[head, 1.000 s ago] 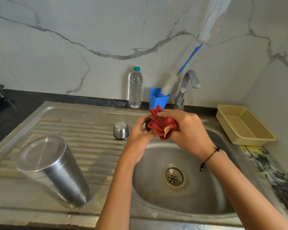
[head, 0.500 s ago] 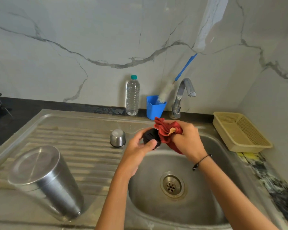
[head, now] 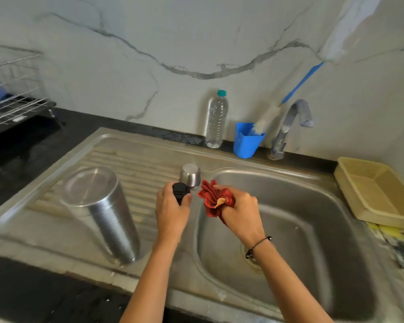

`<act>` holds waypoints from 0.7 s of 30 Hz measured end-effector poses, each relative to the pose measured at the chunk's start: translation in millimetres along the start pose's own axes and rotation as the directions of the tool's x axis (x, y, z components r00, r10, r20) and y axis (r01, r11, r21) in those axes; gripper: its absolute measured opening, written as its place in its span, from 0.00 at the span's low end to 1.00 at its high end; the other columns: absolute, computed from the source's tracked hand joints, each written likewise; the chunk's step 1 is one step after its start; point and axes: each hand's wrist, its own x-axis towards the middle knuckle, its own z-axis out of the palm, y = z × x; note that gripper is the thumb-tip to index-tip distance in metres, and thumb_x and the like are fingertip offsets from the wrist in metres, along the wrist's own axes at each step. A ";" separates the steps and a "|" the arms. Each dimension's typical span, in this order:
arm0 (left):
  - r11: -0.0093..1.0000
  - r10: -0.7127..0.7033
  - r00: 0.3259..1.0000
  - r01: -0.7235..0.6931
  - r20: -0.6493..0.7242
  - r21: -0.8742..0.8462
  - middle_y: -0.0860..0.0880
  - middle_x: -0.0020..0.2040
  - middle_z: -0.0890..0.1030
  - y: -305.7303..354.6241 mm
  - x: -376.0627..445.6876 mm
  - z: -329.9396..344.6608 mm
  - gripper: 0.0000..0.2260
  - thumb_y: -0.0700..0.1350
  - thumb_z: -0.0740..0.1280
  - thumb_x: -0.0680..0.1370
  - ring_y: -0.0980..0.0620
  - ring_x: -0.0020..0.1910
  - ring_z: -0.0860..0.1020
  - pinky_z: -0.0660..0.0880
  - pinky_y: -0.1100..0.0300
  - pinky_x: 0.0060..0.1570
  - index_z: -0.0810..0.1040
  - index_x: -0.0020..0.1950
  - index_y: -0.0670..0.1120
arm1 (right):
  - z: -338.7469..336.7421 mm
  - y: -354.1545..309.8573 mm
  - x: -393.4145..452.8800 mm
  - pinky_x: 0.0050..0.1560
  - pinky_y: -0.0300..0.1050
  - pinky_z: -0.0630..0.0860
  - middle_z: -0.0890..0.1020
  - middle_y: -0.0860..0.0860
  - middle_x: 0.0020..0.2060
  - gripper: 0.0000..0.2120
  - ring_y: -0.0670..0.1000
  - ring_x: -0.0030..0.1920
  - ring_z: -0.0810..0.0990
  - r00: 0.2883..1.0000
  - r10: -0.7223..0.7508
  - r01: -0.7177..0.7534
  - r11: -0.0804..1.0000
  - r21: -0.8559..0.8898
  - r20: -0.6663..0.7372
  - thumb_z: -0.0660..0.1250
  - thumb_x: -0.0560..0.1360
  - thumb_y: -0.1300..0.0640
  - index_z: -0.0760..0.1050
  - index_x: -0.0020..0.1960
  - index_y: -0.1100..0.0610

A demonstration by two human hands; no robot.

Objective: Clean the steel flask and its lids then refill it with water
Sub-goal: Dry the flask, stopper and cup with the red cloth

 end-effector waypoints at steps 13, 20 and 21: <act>0.987 -0.086 0.996 0.084 0.006 0.139 0.45 0.65 0.71 -10.9 -19.6 -10.7 0.20 0.43 0.67 0.77 0.45 0.63 0.71 0.67 0.58 0.58 0.67 0.68 0.43 | 8.9 13.6 -6.8 0.45 0.40 0.74 0.85 0.51 0.41 0.17 0.51 0.46 0.81 0.997 0.025 -0.026 1.000 0.015 0.070 0.66 0.69 0.67 0.82 0.52 0.52; 0.960 -0.183 0.981 0.164 0.065 0.228 0.43 0.67 0.71 -13.6 -11.7 -12.8 0.22 0.47 0.64 0.79 0.43 0.66 0.69 0.69 0.51 0.62 0.65 0.71 0.42 | 10.5 17.5 -7.6 0.55 0.47 0.77 0.85 0.47 0.44 0.20 0.49 0.50 0.81 0.996 0.053 -0.057 0.997 0.054 0.072 0.66 0.68 0.68 0.81 0.54 0.49; 0.948 -0.194 0.978 0.166 0.082 0.271 0.42 0.66 0.71 -11.7 -9.6 -14.4 0.22 0.48 0.64 0.79 0.42 0.66 0.68 0.68 0.50 0.62 0.66 0.70 0.42 | 10.0 17.9 -7.3 0.54 0.47 0.77 0.85 0.47 0.44 0.20 0.49 0.49 0.81 0.996 0.058 -0.063 0.997 0.055 0.073 0.65 0.68 0.68 0.81 0.54 0.49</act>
